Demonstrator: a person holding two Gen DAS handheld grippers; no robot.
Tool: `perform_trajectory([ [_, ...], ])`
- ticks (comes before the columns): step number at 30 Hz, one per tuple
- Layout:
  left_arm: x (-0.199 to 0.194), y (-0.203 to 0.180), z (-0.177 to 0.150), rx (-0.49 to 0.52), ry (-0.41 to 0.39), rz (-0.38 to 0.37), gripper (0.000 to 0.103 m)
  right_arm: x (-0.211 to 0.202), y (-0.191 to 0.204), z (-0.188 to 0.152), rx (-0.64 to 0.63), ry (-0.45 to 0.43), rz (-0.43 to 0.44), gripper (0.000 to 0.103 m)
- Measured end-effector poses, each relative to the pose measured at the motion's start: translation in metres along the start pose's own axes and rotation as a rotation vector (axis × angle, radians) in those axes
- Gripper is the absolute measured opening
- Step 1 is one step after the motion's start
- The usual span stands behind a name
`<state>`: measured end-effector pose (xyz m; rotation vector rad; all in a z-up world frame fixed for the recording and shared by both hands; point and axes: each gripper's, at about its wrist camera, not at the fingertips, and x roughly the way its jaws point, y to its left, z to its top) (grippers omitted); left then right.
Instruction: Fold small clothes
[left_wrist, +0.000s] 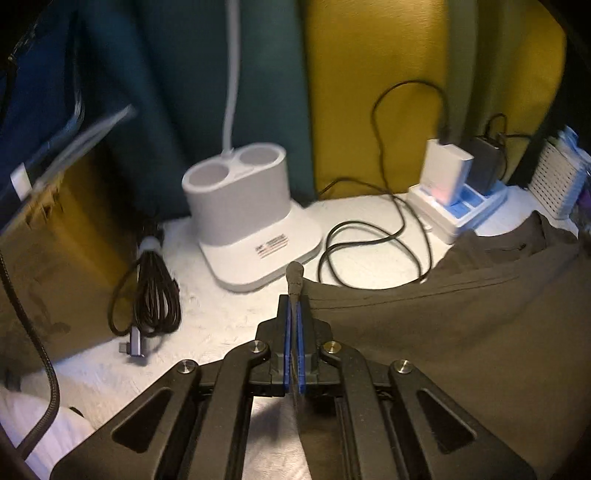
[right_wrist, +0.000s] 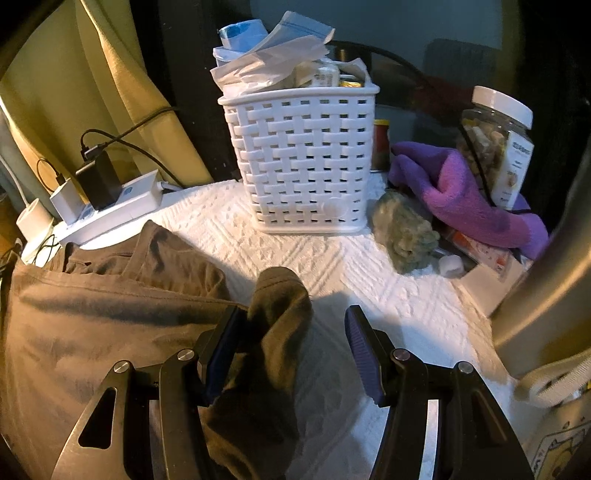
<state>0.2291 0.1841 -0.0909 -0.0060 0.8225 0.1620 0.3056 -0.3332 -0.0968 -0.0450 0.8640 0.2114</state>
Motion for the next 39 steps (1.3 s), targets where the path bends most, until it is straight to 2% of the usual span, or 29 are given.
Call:
perform_trajectory([
  [4,0.007,-0.005,-0.006,0.022,0.012,0.026,0.001,0.004,0.001,0.004,-0.021,0.002,-0.039,0.06],
  [8,0.006,-0.003,-0.008,0.001,0.007,0.035,0.001,-0.005,-0.006,0.006,0.003,-0.014,-0.062,0.06],
  [10,0.0,0.0,-0.008,-0.009,-0.007,0.043,0.001,-0.011,-0.007,0.008,0.003,-0.017,-0.044,0.059],
  [13,-0.008,0.0,-0.007,-0.015,-0.036,0.063,0.001,-0.017,-0.005,0.01,-0.01,-0.008,-0.029,0.053],
  [16,-0.015,0.003,-0.007,-0.026,-0.054,0.066,0.001,-0.012,-0.004,0.012,-0.004,0.027,0.013,0.05],
  [18,-0.02,0.006,-0.007,-0.044,-0.06,0.06,0.001,-0.006,-0.004,0.013,0.006,0.052,0.043,0.038],
  [19,-0.021,0.008,-0.007,-0.051,-0.064,0.059,0.001,-0.004,-0.003,0.014,0.005,0.064,0.066,0.02],
  [20,-0.024,0.01,-0.008,-0.056,-0.069,0.061,0.001,-0.002,-0.001,0.014,0.004,0.079,0.094,0.011],
  [21,-0.028,0.011,-0.007,-0.062,-0.073,0.061,0.001,-0.001,0.004,0.015,-0.011,0.078,0.094,0.007],
  [27,-0.062,0.023,-0.001,-0.114,-0.142,0.05,0.001,-0.033,0.022,0.034,-0.07,-0.056,0.029,0.006],
  [29,-0.066,0.025,0.0,-0.116,-0.158,0.064,0.001,-0.035,0.023,0.037,-0.075,-0.071,0.022,0.006],
  [32,-0.054,0.024,-0.003,-0.092,-0.13,0.079,0.001,-0.019,0.022,0.035,-0.071,-0.045,0.002,0.006],
  [36,-0.021,0.024,-0.015,-0.084,-0.035,0.093,0.001,0.023,0.014,0.015,-0.055,0.113,-0.08,0.006],
  [39,-0.007,0.026,-0.024,-0.089,0.011,0.092,0.001,0.019,0.009,0.008,-0.056,0.095,-0.078,0.008],
])
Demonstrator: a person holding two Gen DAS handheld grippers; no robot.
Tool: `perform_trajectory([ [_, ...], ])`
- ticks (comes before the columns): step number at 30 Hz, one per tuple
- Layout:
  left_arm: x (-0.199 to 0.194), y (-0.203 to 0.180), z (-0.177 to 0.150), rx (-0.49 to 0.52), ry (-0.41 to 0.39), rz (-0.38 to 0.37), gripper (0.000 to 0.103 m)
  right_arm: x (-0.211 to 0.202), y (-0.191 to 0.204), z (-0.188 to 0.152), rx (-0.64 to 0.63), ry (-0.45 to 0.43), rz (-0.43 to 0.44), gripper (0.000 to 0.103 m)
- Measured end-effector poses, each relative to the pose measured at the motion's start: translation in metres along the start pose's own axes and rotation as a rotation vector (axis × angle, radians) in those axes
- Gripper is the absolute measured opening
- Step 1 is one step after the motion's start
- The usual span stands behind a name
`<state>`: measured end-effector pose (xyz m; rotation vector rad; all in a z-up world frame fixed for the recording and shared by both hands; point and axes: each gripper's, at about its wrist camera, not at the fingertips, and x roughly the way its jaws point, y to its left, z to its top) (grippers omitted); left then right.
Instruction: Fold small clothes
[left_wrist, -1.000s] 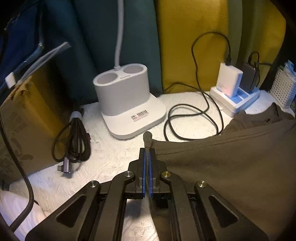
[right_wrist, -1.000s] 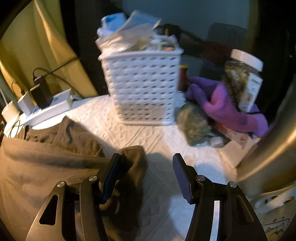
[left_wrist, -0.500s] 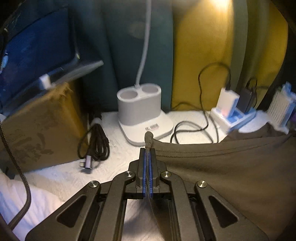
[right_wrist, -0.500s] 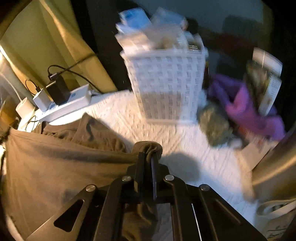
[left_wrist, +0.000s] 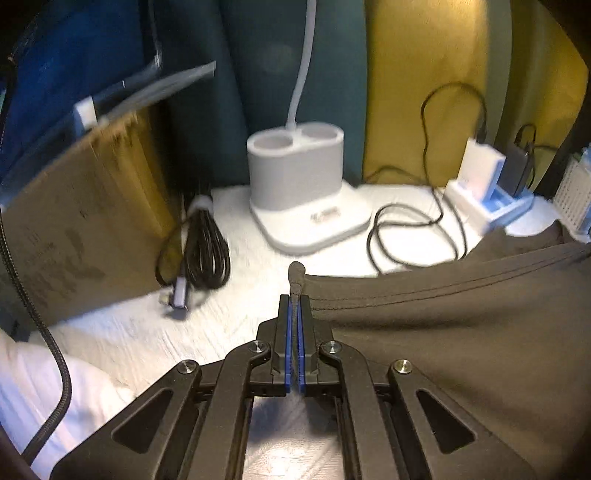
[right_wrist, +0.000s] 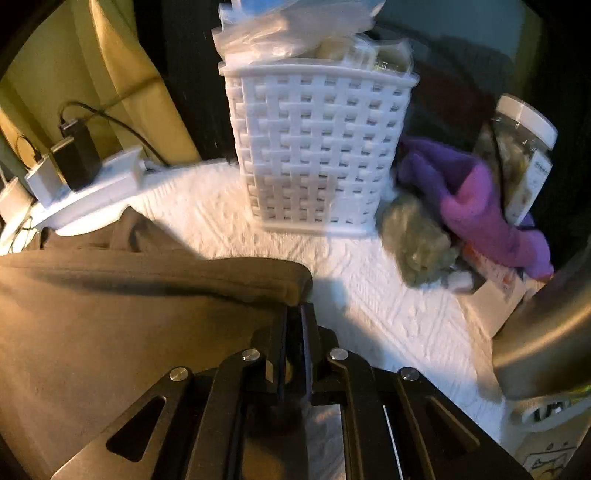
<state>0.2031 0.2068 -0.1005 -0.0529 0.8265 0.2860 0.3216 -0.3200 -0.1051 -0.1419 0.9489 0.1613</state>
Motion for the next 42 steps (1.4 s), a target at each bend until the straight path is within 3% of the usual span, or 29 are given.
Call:
perform_trajectory([
  [7,0.009,0.0,-0.003,-0.011,0.024,-0.015,0.002,-0.007,-0.013,-0.007,0.008,-0.003,-0.055,0.008],
  [9,0.003,0.0,0.0,-0.018,0.016,-0.021,0.002,-0.011,-0.015,-0.006,0.007,-0.003,-0.102,0.011],
  [14,-0.03,0.001,0.007,-0.022,-0.018,-0.045,0.007,-0.034,-0.022,-0.01,0.011,-0.028,-0.081,0.012],
  [16,-0.047,-0.003,0.005,-0.004,-0.036,-0.061,0.017,-0.043,-0.023,-0.014,0.005,-0.024,-0.072,0.013],
  [17,-0.053,-0.004,0.004,-0.016,-0.002,-0.061,0.022,-0.047,-0.024,-0.017,0.002,-0.02,-0.069,0.013],
  [18,-0.06,-0.006,0.002,-0.014,-0.009,-0.075,0.035,-0.052,-0.024,-0.023,-0.004,-0.009,-0.064,0.014],
  [19,-0.069,-0.008,-0.001,-0.012,-0.019,-0.093,0.043,-0.058,-0.024,-0.03,-0.007,-0.004,-0.062,0.017],
  [21,-0.082,-0.012,-0.007,-0.017,-0.025,-0.117,0.045,-0.066,-0.026,-0.044,-0.004,0.007,-0.07,0.034],
  [22,-0.088,-0.013,-0.012,-0.019,-0.025,-0.129,0.045,-0.07,-0.026,-0.05,-0.001,0.009,-0.071,0.058],
  [23,-0.096,-0.016,-0.018,-0.02,-0.024,-0.144,0.045,-0.076,-0.027,-0.06,0.006,0.003,-0.069,0.074],
  [32,-0.135,-0.044,-0.07,0.032,0.02,-0.247,0.045,-0.131,-0.034,-0.128,0.058,-0.032,-0.072,0.075],
  [39,-0.16,-0.051,-0.102,0.022,0.033,-0.287,0.047,-0.165,-0.039,-0.166,0.126,-0.082,-0.05,0.075],
  [42,-0.169,-0.049,-0.112,-0.003,0.019,-0.306,0.065,-0.174,-0.036,-0.179,0.138,-0.091,-0.031,0.075],
])
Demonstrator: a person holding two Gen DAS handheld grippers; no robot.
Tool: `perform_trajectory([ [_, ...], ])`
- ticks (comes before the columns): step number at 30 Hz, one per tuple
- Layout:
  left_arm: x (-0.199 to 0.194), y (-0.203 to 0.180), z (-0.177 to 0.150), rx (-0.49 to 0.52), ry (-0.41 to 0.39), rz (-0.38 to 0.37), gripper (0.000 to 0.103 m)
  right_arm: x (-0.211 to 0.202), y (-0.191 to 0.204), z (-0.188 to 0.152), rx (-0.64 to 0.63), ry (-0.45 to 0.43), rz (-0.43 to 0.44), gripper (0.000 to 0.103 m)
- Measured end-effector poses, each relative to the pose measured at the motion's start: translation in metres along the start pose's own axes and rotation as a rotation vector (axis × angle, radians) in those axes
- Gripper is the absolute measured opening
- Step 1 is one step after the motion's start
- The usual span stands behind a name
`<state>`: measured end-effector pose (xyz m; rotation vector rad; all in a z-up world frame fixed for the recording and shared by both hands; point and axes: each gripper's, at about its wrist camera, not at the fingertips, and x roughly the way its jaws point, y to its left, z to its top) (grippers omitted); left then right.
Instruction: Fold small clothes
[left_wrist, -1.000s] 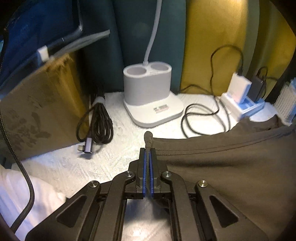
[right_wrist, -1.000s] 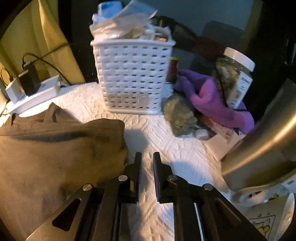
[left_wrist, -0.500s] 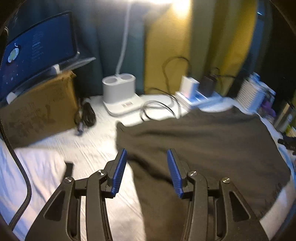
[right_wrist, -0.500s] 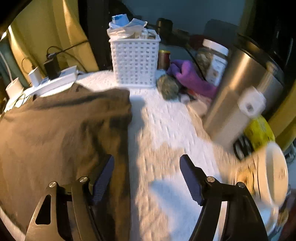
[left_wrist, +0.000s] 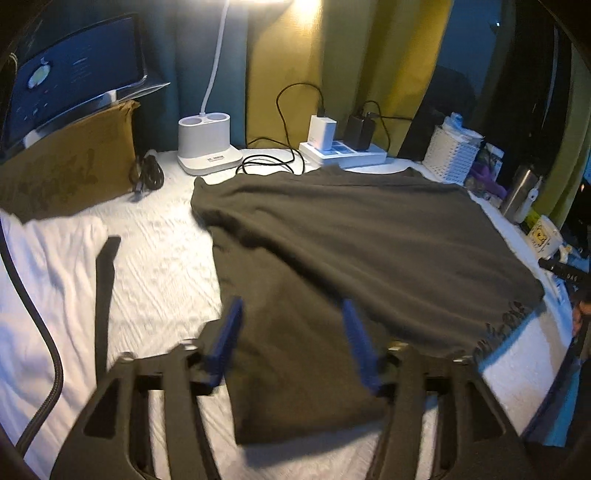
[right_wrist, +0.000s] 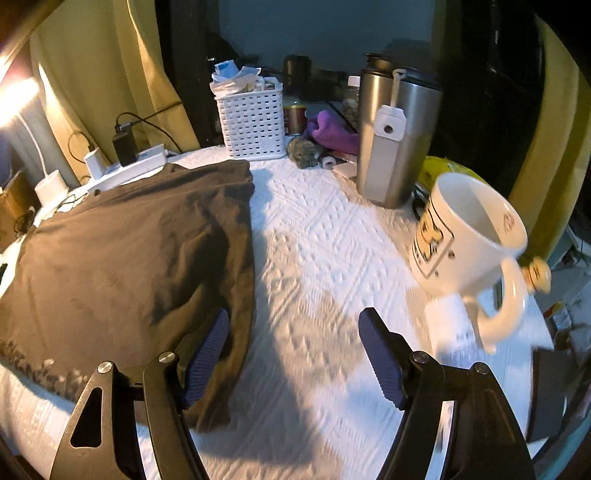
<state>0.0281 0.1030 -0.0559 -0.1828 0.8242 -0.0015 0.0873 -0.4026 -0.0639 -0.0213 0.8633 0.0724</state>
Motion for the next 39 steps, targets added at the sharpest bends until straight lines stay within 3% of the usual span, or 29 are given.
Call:
perform_trajectory([
  [8,-0.007,-0.001,-0.036,-0.001,0.038,-0.004,0.067,-0.008,0.009,-0.028,0.013,0.0,0.078,0.074],
  [12,-0.007,0.004,-0.051,-0.008,0.057,0.007,0.067,-0.006,0.014,-0.041,0.033,0.011,0.159,0.071],
  [16,-0.004,0.011,-0.064,-0.014,0.088,0.026,0.067,0.0,0.018,-0.049,0.053,0.02,0.204,0.054],
  [17,-0.004,0.014,-0.068,-0.018,0.087,0.024,0.067,0.002,0.019,-0.051,0.056,0.022,0.216,0.044],
  [19,-0.003,0.016,-0.07,-0.026,0.091,0.033,0.067,0.007,0.022,-0.054,0.058,0.011,0.234,0.036],
  [20,-0.003,0.017,-0.071,-0.025,0.088,0.035,0.067,0.009,0.024,-0.054,0.052,0.017,0.242,0.025],
  [22,-0.003,0.019,-0.071,-0.018,0.078,0.025,0.066,0.008,0.025,-0.054,0.056,0.013,0.253,0.015],
  [23,-0.003,0.019,-0.071,-0.014,0.073,0.024,0.063,0.007,0.025,-0.053,0.053,0.009,0.247,0.012],
  [25,-0.001,0.018,-0.07,0.008,0.067,0.044,0.029,0.002,0.026,-0.05,0.037,-0.002,0.232,0.011],
  [27,0.0,0.017,-0.068,0.013,0.079,0.01,0.012,-0.007,0.024,-0.046,0.027,-0.02,0.222,0.011],
  [34,-0.036,0.013,-0.055,0.008,-0.007,-0.002,0.006,-0.034,0.02,-0.032,-0.049,-0.045,0.134,0.008],
  [39,-0.045,0.016,-0.058,0.012,0.008,0.022,0.006,-0.042,0.024,-0.035,-0.111,-0.03,0.095,0.008],
])
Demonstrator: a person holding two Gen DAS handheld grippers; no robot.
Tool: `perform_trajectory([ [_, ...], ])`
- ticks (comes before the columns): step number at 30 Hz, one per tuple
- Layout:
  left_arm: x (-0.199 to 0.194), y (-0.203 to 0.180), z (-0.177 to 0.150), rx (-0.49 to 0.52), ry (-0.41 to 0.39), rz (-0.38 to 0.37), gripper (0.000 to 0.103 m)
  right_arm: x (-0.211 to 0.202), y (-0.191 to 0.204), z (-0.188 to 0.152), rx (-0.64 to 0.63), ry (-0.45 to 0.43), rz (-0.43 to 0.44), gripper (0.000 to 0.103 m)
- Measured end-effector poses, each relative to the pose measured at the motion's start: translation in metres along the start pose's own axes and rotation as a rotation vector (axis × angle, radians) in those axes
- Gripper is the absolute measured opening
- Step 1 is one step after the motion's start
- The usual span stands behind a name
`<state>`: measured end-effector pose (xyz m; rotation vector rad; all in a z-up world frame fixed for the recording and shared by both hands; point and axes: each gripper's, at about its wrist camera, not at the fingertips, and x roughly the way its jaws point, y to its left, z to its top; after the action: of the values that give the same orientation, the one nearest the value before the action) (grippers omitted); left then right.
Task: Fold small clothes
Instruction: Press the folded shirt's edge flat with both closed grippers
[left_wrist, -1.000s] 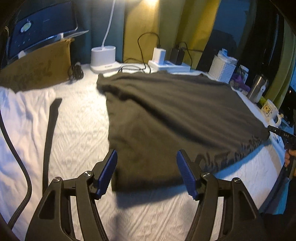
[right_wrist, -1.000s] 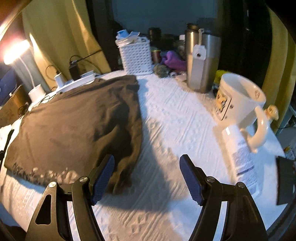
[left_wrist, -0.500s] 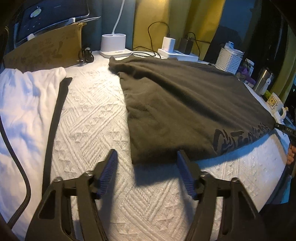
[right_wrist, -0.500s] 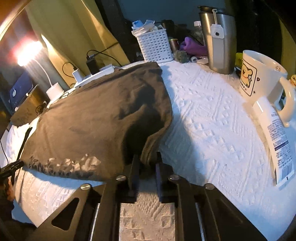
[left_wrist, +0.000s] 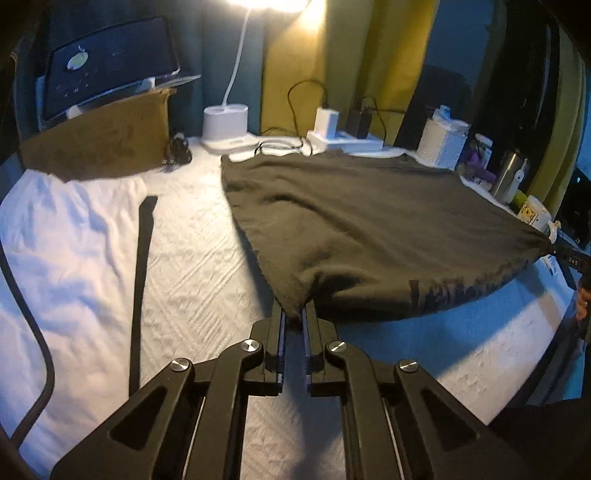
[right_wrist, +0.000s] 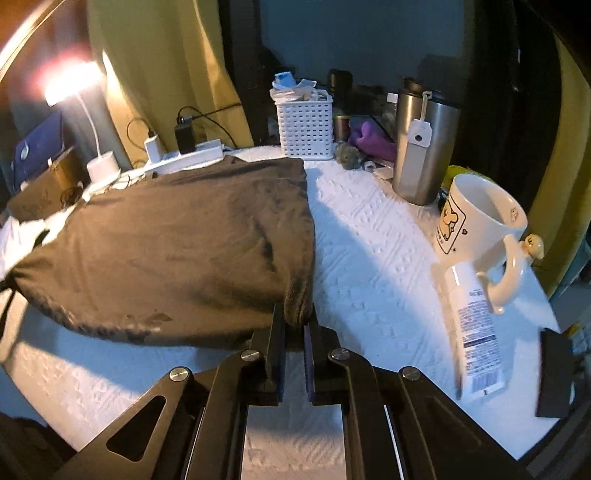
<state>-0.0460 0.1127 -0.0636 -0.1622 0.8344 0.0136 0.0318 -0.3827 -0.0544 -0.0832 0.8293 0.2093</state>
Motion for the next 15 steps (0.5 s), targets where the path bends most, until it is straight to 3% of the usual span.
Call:
perform_trajectory([
  [7,0.021,0.013,-0.023,-0.056,0.074,0.023,0.006,0.027,-0.007,-0.028,-0.011,0.095,-0.029,0.008],
  [10,0.009,0.013,-0.016,-0.08,0.041,0.0,0.006,0.018,-0.01,-0.029,-0.015,0.07,-0.055,0.008],
  [12,-0.001,0.012,-0.007,-0.073,0.013,-0.006,0.006,0.013,-0.017,-0.028,-0.027,0.057,-0.146,0.008],
  [15,-0.009,0.009,0.001,-0.044,-0.011,0.014,0.006,0.007,-0.031,-0.027,0.001,0.051,-0.197,0.008],
])
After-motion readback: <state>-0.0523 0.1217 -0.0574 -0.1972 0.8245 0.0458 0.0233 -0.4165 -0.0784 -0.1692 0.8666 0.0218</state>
